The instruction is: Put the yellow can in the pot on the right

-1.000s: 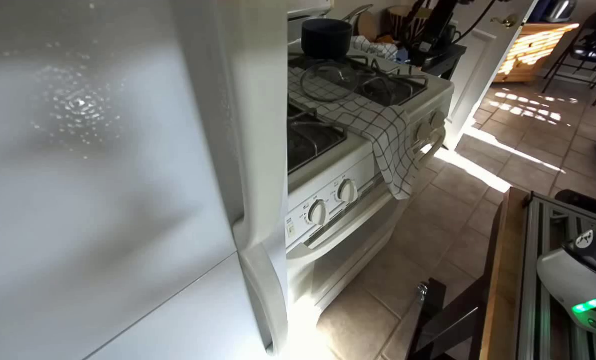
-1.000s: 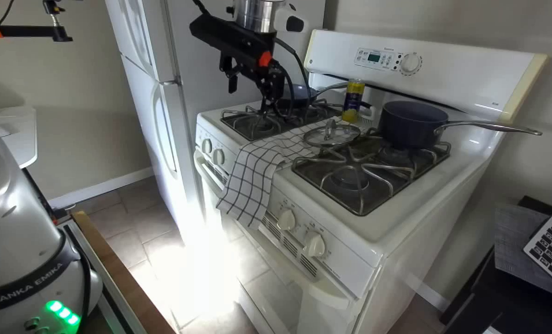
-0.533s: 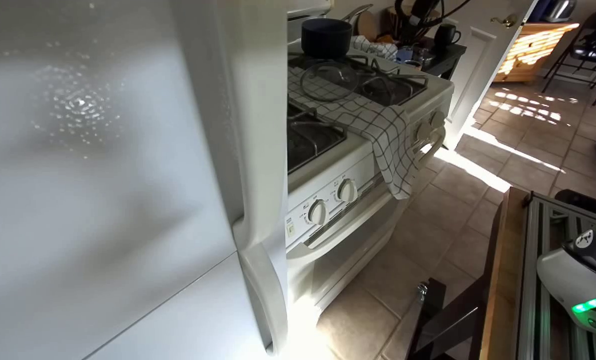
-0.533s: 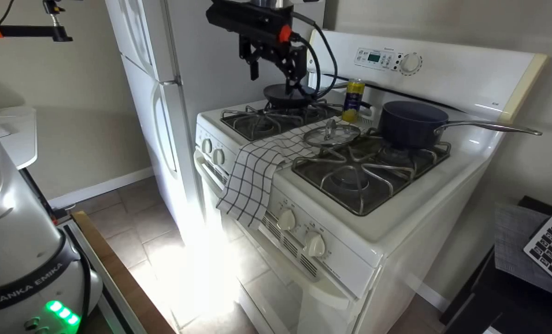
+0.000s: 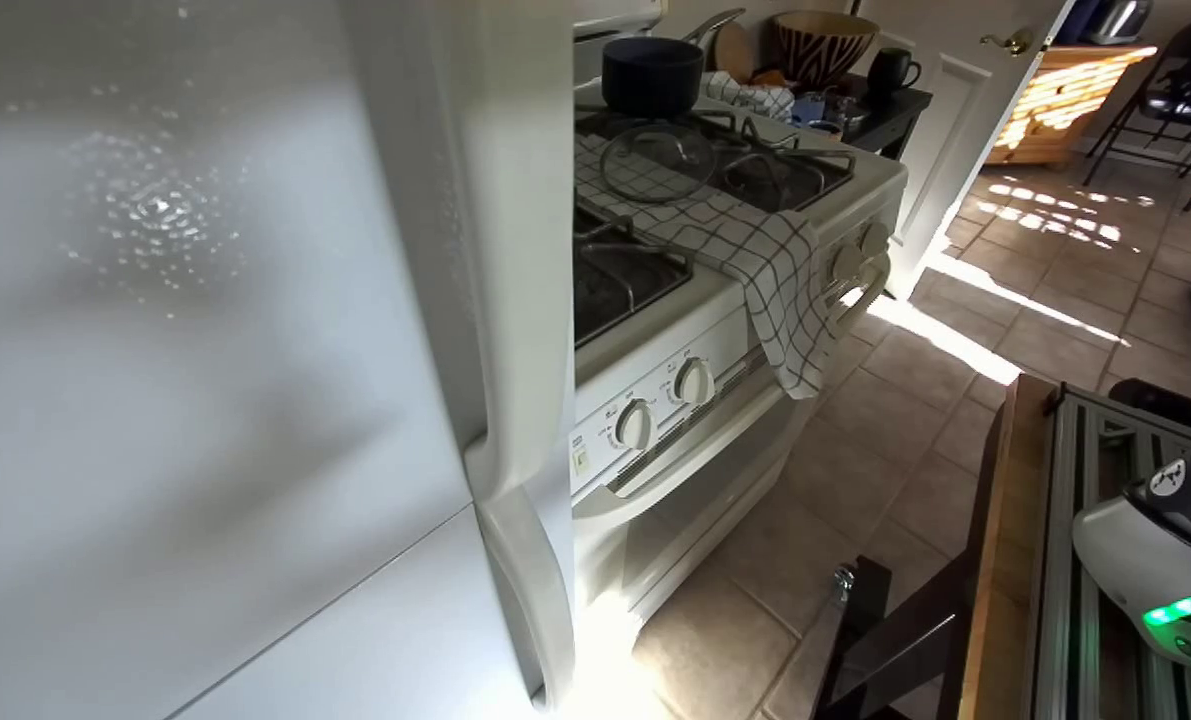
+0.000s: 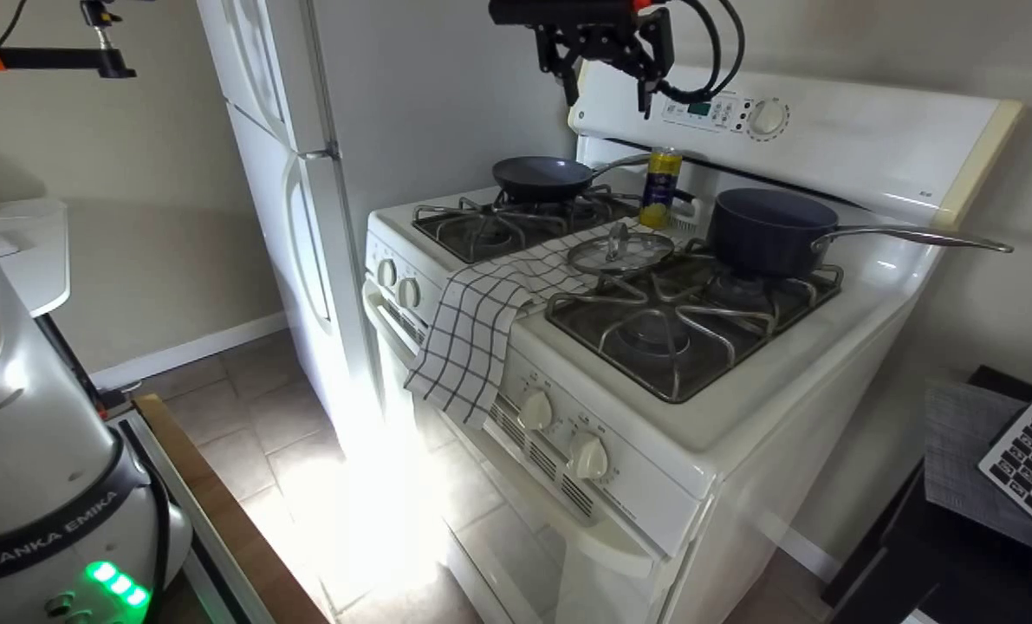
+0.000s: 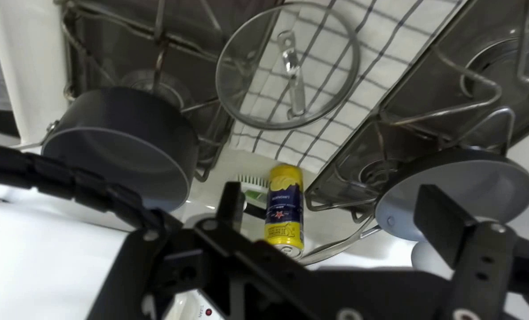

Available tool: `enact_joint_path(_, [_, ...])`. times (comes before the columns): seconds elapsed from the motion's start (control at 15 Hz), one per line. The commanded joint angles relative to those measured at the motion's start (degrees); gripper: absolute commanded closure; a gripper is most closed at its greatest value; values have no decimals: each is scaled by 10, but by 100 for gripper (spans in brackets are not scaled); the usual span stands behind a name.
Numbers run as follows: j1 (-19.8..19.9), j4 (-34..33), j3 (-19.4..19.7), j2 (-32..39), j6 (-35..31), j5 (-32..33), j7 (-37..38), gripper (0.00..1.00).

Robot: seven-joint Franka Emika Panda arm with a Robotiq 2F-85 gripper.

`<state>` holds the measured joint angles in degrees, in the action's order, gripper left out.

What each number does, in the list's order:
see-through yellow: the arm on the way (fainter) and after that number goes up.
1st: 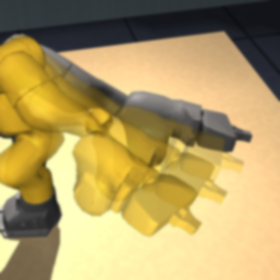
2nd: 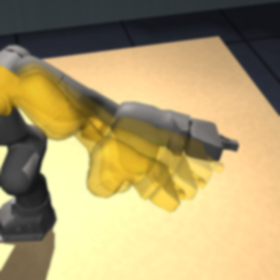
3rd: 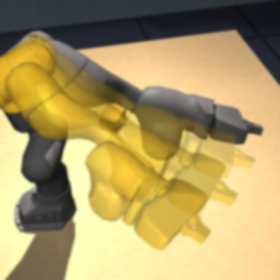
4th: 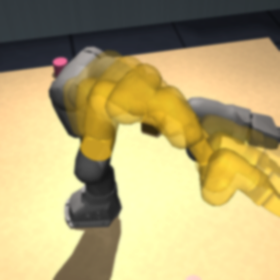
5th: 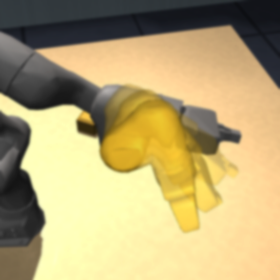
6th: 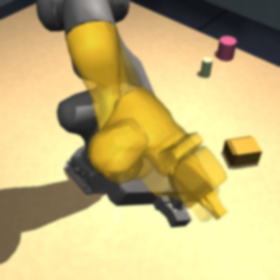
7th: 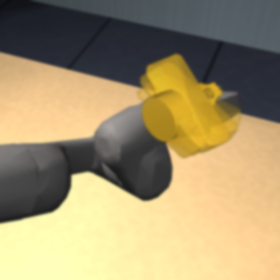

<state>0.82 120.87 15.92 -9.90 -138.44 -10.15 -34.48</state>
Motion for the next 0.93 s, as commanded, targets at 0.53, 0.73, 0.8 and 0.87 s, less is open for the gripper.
enact_joint_path(0.53, [55, -172, -62, 185, -44, 35, 35, 0])
enact_joint_path(0.73, [56, -189, -66, 198, -54, 36, 48, 0])
enact_joint_path(0.8, [60, -216, -75, 221, -74, 28, 41, 0])
enact_joint_path(0.87, [63, -244, -79, 244, -81, 39, 43, 0])
